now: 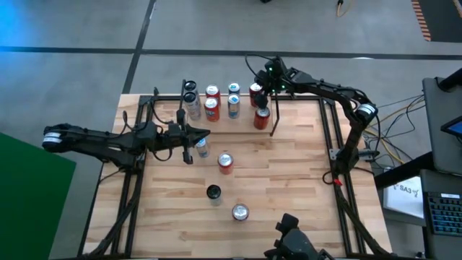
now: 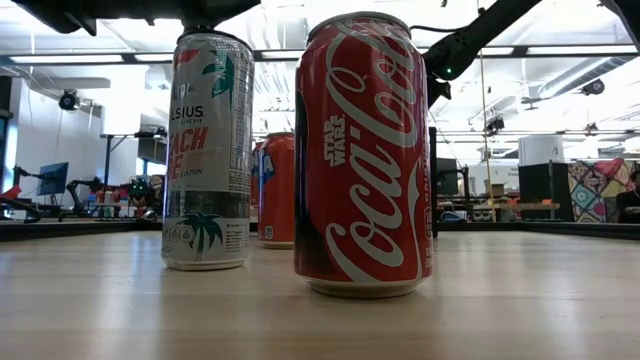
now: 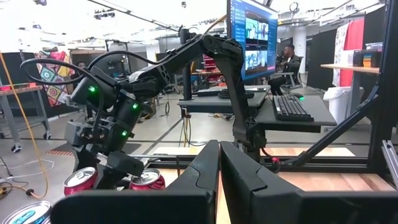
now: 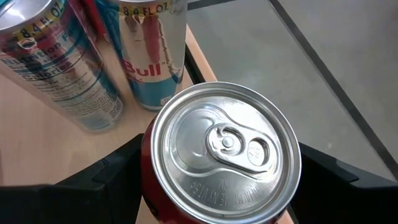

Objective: Place canned beverage on shelf
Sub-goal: Put the top red soda can on the shelf aligned with the other red soda can

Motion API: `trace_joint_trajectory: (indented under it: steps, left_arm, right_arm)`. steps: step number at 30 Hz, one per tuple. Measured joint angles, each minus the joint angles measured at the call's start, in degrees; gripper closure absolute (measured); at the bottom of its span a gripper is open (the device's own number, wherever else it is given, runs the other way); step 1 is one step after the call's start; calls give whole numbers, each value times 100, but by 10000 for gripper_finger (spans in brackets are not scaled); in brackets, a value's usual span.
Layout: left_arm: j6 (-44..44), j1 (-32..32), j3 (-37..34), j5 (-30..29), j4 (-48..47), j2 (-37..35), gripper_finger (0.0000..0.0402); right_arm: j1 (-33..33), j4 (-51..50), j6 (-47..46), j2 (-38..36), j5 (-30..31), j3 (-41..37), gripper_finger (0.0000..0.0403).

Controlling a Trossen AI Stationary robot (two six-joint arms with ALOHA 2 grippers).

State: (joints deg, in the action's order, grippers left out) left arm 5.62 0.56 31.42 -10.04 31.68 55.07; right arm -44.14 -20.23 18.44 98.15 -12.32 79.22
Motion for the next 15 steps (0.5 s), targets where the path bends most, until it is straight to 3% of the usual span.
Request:
trace_joint_trajectory:
  steps: [15]
  left_arm:
    - [185,2,-5,0,-2,2,402]
  right_arm:
    - [0,-2,37,4,17,-9,87]
